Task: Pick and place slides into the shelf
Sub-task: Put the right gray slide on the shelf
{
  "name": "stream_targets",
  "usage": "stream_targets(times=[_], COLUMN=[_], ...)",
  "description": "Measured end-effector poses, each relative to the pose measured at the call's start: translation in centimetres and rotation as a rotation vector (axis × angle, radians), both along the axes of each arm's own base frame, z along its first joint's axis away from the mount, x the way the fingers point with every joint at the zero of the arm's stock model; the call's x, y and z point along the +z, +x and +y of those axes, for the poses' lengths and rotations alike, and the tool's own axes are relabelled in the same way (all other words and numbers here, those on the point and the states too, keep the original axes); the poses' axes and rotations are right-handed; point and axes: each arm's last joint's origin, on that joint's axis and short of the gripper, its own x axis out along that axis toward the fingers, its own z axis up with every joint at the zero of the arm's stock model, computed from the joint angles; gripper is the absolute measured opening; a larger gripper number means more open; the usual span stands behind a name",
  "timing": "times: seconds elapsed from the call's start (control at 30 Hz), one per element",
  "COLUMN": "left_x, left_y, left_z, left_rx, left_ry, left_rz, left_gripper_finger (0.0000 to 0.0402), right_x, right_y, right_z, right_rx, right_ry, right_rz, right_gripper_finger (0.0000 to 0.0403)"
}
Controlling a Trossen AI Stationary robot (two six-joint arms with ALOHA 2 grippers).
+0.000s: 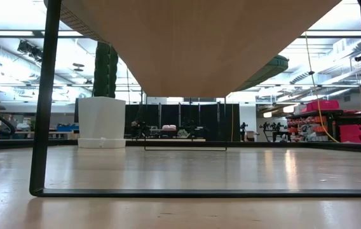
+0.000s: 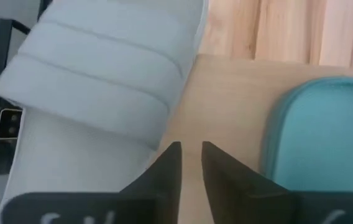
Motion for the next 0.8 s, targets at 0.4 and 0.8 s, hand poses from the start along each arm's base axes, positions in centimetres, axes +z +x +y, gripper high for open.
stream_targets(times=[0.4,0.8], left_x=[0.0,0.0], left_y=[0.0,0.0], left_z=[0.0,0.0], left_rx=[-0.001,0.001], left_ry=[-0.002,0.001], left_rz=[-0.001,0.0], left_gripper_finger=[0.011,0.0112], right_x=[0.6,-1.7], right_y=[1.2,1.6], right_z=[-1.1,-0.4], right_rx=[-0.007,-0.011], right_ry=[0.027,0.097], right_rz=[-0.12,-0.09], right_gripper_finger=[0.0006,0.0006])
